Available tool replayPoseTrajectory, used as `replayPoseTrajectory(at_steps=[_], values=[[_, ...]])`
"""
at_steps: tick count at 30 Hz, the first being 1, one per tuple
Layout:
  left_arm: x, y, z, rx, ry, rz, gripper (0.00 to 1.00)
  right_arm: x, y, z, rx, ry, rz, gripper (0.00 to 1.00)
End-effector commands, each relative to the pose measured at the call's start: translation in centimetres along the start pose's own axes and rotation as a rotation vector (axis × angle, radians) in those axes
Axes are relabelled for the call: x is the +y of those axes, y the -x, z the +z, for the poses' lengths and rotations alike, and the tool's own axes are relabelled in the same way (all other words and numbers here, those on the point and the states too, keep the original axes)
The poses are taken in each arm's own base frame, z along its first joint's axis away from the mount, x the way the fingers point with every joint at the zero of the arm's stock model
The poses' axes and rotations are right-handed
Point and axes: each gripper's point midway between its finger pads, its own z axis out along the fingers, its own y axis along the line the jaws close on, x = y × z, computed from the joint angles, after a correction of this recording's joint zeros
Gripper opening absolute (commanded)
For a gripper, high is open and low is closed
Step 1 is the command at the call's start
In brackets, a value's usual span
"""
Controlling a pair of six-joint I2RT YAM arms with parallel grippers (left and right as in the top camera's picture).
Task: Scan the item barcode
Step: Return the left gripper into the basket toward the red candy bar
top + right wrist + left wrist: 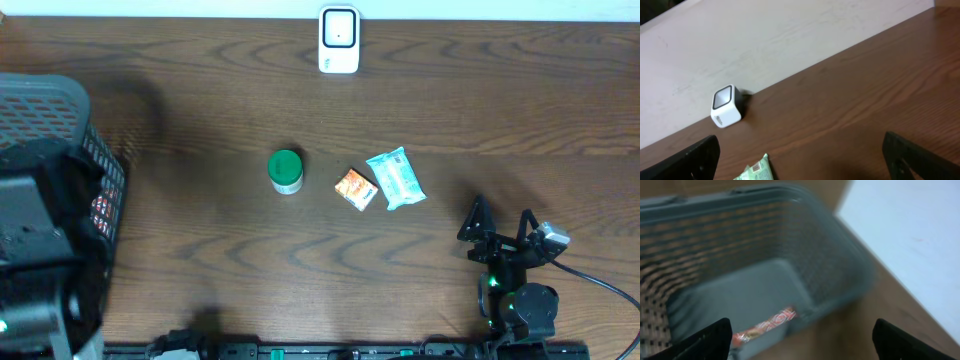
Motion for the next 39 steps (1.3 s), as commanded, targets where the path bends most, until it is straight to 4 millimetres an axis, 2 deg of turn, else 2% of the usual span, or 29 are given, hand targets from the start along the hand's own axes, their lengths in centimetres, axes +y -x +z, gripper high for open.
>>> replayPoseTrajectory(at_steps=[1,5,7,9,12,15,18,21,26,30,39], values=[[2.1,-0.3,2.7,0.069,0.111,-0.142,0.9,0.0,-0.1,0.0,0.0,0.0,0.009,0.99],[4.5,0.1,5.2,0.1,0.208,-0.226,0.9,0.0,-0.1,0.0,0.0,0.0,0.009,0.99],[6.4,0.3,6.5,0.109,0.287,-0.259,0.9,0.0,-0.1,0.0,0.0,0.0,0.009,0.99],[7.3,-0.2,8.2,0.167,0.321,-0.242,0.91,0.0,-0.1,0.0,0.0,0.0,0.009,0.99],[7.5,-2.4,11.8,0.335,0.303,-0.253,0.91,0.0,-0.1,0.0,0.0,0.0,0.009,0.99],[8.5,-4.0,14.7,0.428,0.35,-0.232,0.9,0.0,-0.1,0.0,0.0,0.0,0.009,0.99],[9.5,-6.2,18.1,0.548,0.378,-0.097,0.91,0.0,-0.1,0.0,0.0,0.0,0.009,0.99],[10.2,-8.8,20.2,0.675,0.391,0.022,0.9,0.0,-0.1,0.0,0.0,0.0,0.009,0.99],[11.2,-13.6,22.8,0.883,0.386,0.174,0.9,0.0,-0.1,0.0,0.0,0.0,0.009,0.99],[9.2,-17.2,24.4,1.041,0.166,0.272,0.9,0.0,-0.1,0.0,0.0,0.0,0.009,0.99],[7.8,-22.2,25.2,1.241,-0.063,0.359,0.91,0.0,-0.1,0.0,0.0,0.0,0.009,0.99]])
